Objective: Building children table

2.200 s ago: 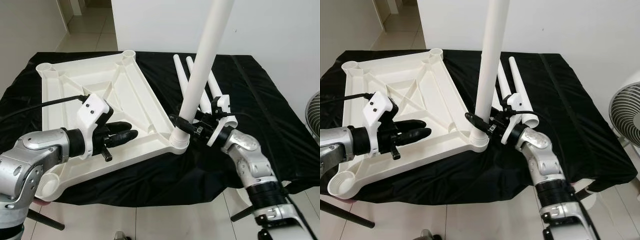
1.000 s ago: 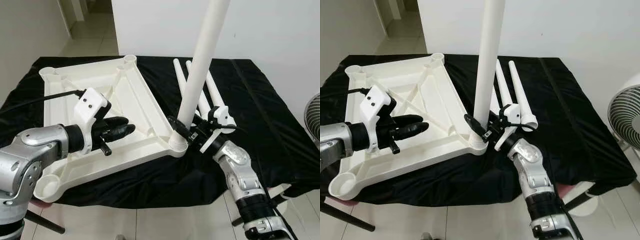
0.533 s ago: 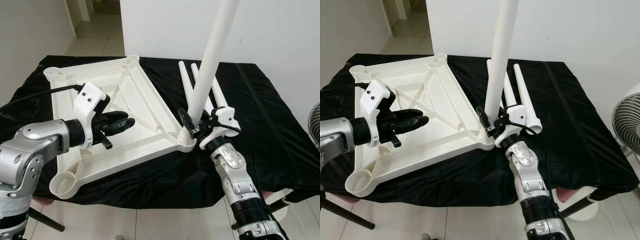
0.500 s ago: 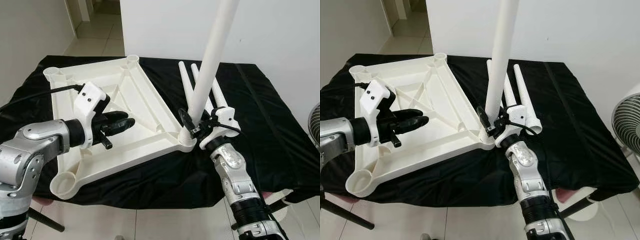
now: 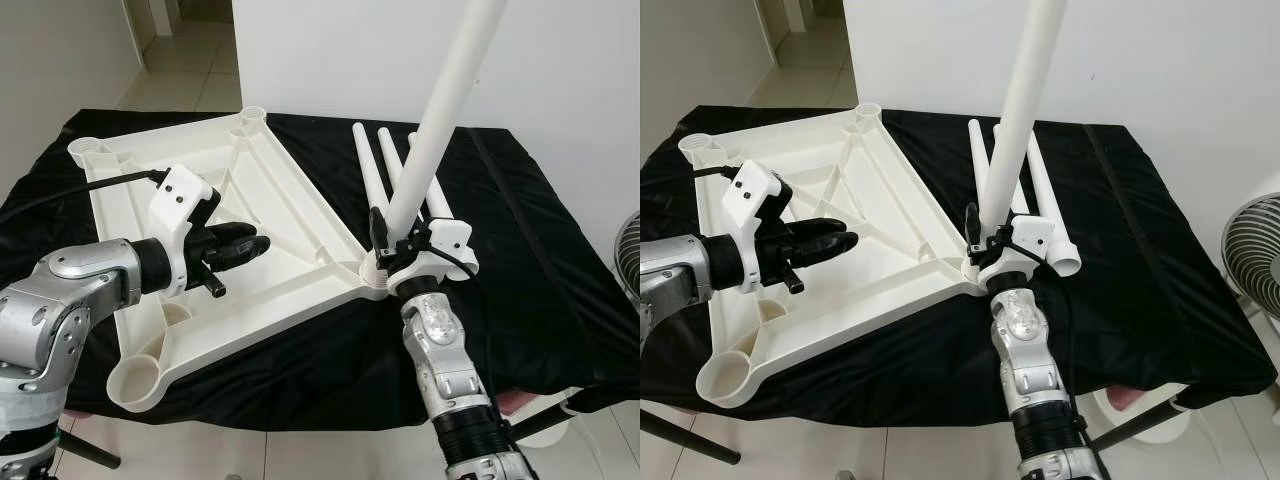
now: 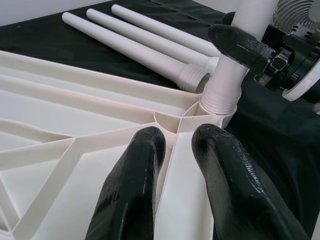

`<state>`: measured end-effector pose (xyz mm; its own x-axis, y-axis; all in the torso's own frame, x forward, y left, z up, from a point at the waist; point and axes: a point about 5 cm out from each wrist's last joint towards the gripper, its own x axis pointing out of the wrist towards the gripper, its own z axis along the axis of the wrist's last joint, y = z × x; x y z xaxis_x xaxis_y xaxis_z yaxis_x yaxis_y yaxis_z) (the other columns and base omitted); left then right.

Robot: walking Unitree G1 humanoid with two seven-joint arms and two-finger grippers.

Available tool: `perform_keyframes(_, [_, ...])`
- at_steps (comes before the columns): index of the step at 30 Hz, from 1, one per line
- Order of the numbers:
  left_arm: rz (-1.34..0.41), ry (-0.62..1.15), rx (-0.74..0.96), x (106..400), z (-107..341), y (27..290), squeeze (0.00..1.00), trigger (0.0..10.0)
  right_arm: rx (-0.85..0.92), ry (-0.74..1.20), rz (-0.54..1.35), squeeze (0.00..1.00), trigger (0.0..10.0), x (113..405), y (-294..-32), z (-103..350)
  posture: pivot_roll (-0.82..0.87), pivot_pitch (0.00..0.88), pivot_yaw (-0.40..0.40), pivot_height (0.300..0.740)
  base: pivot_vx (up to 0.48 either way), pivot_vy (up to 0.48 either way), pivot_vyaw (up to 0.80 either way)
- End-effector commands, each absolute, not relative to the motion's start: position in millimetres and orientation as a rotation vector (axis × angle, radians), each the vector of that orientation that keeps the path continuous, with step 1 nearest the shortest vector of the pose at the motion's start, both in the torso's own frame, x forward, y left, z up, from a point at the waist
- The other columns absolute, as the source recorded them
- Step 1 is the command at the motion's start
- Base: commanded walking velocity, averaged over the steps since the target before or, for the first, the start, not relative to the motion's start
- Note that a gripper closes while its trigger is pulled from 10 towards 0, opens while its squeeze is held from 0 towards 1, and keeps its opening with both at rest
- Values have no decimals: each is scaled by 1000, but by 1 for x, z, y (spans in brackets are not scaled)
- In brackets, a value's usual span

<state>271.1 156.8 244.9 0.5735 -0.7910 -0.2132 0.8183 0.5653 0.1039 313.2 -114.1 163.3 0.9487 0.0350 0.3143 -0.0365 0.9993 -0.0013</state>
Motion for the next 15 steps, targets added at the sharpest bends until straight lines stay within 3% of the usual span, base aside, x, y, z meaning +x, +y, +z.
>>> perform_keyframes(1, [-893,128,219,275,248,158,0,10000,-38,70,-104,0,10000,301,-137,87,29,127,32,740,0,0,0])
perform_keyframes(14, [-892,122,218,276,249,157,0,10000,-61,23,-48,0,10000,303,-125,94,31,126,28,740,0,0,0])
perform_keyframes(15, [-890,121,218,276,249,157,0,10000,-60,18,-33,255,10000,303,-123,94,31,126,28,740,0,0,0])
